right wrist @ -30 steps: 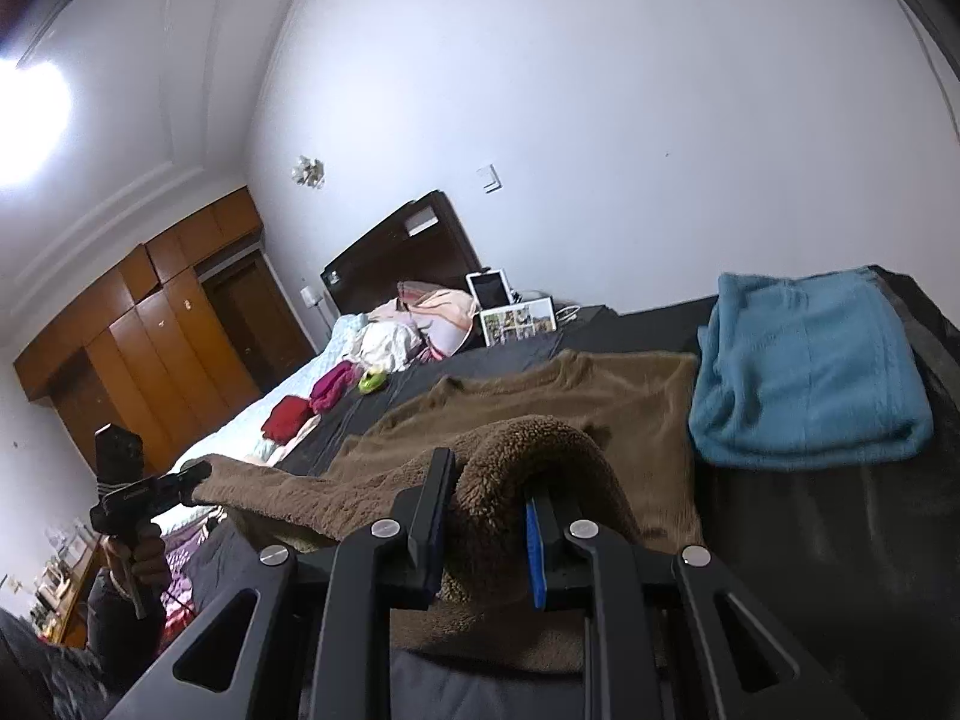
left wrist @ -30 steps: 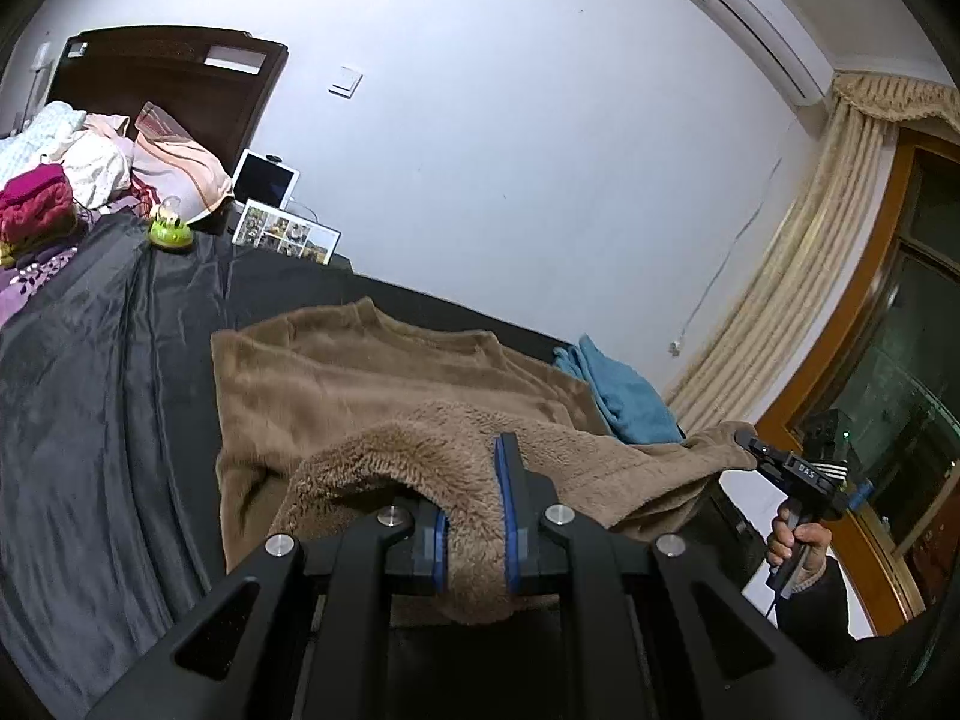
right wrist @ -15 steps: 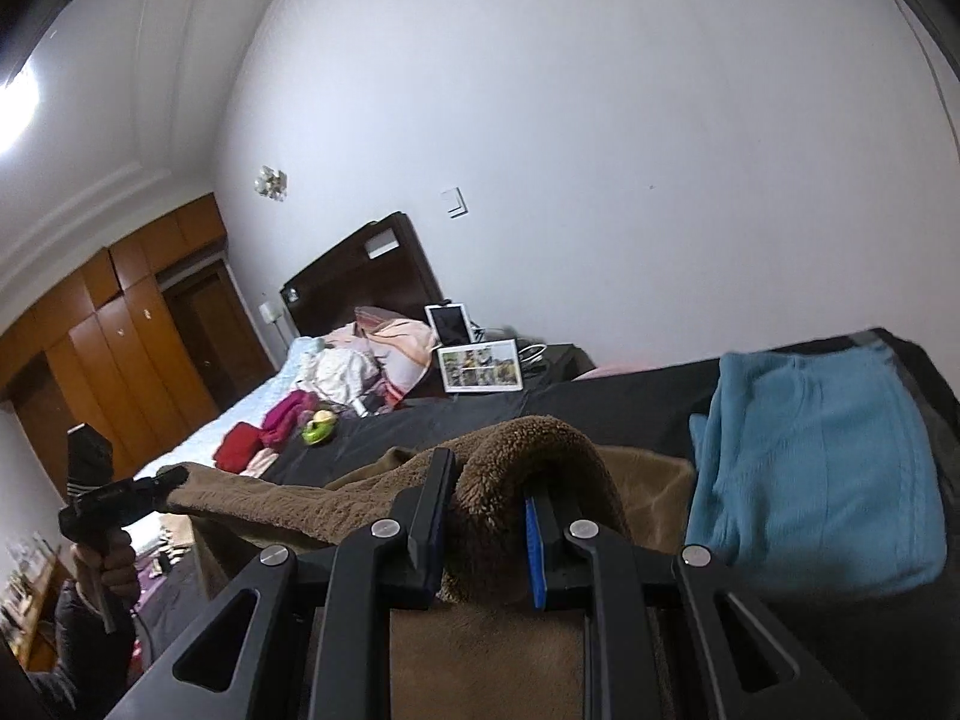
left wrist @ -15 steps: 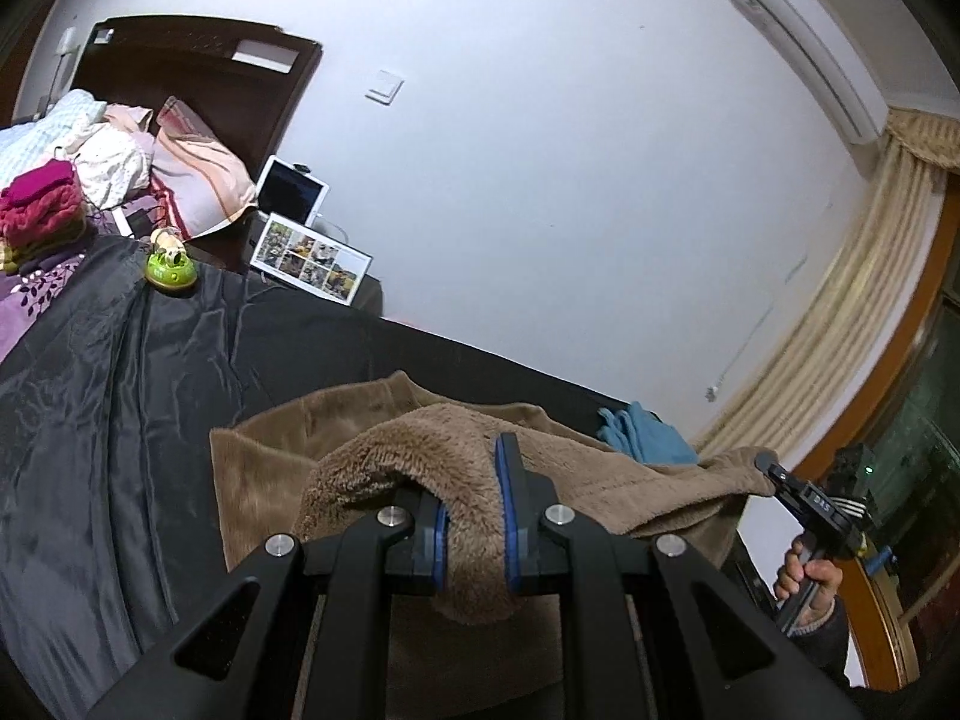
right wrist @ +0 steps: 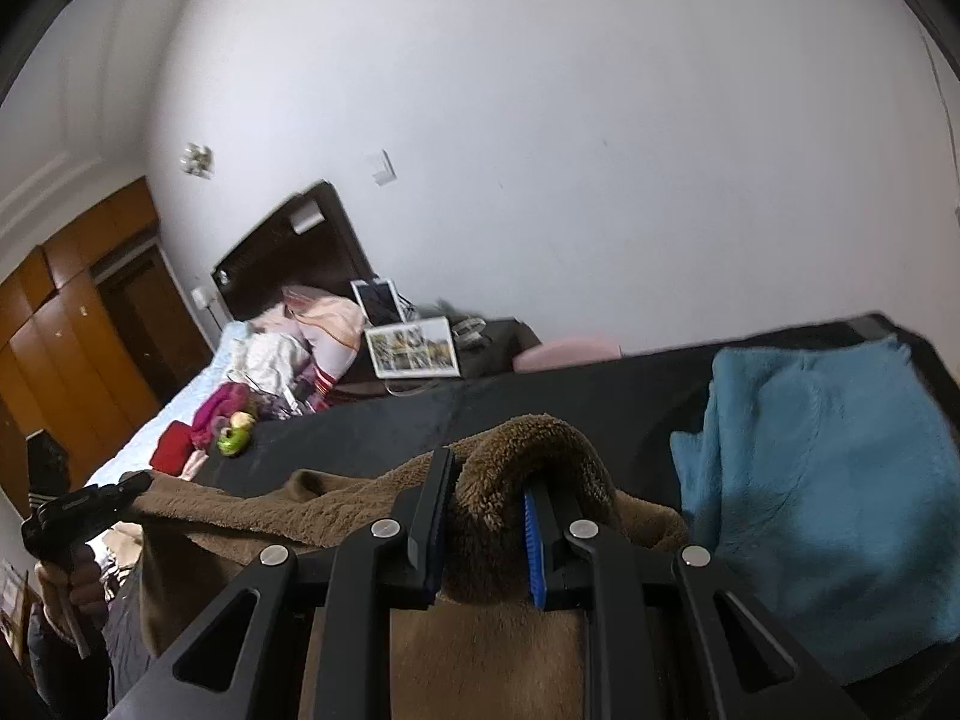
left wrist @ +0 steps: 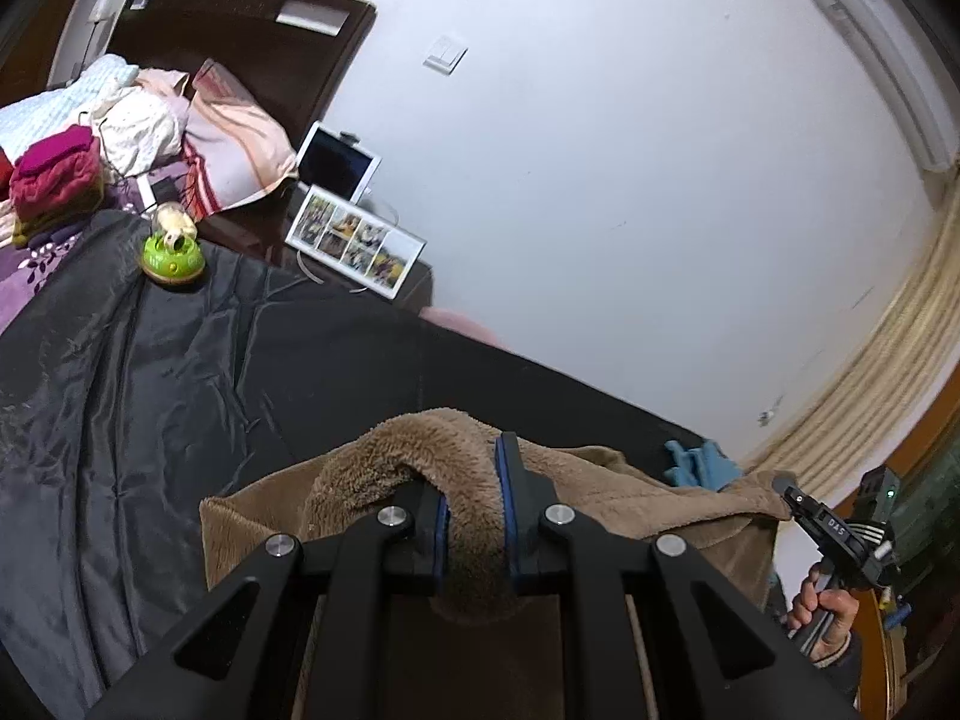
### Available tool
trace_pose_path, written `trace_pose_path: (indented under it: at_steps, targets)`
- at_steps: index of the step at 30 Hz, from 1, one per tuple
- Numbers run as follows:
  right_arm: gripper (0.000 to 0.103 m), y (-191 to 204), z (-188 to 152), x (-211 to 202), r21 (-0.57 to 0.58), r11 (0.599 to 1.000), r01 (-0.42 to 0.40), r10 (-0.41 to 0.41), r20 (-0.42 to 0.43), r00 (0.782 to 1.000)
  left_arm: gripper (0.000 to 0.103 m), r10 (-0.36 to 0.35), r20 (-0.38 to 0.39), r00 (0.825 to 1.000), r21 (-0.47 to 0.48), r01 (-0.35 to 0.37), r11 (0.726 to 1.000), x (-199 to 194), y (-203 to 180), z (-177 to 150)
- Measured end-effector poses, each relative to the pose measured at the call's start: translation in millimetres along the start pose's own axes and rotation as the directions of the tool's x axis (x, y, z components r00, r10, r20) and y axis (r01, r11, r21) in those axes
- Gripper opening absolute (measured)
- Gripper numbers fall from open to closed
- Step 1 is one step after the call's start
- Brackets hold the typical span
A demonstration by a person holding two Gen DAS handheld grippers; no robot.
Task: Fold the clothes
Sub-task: 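Lift the held hem with both grippers and carry it toward the collar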
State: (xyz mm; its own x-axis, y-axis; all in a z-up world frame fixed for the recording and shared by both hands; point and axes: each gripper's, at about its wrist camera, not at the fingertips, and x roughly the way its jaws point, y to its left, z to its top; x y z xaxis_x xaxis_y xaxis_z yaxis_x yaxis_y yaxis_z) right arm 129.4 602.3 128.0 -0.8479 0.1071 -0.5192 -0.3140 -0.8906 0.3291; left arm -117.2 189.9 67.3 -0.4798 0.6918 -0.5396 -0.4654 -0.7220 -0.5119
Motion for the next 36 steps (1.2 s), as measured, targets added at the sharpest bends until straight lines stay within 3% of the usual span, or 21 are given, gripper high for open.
trace_pose_path:
  at_steps: [11,24,31,36]
  targets:
    - [0.022,-23.5,-8.0,78.9,0.023,0.998,0.064,-0.061,-0.128,0.990,0.016,0.092,-0.102,0.990,-0.038,-0.097,0.995,71.1,29.6,-3.3]
    - [0.022,-43.7,-22.6,125.1,0.064,0.993,0.100,-0.082,-0.236,0.968,0.017,0.135,-0.201,0.970,-0.093,-0.156,0.983,116.9,55.7,-16.7]
    - [0.022,-33.2,1.0,120.4,0.037,0.995,0.091,-0.083,-0.183,0.980,0.016,0.072,-0.145,0.987,-0.137,-0.092,0.986,102.3,46.8,7.9]
    - [0.022,-34.2,5.7,137.7,0.055,0.993,0.106,-0.092,-0.205,0.974,0.016,0.125,-0.152,0.981,-0.124,-0.144,0.982,114.9,45.7,13.8]
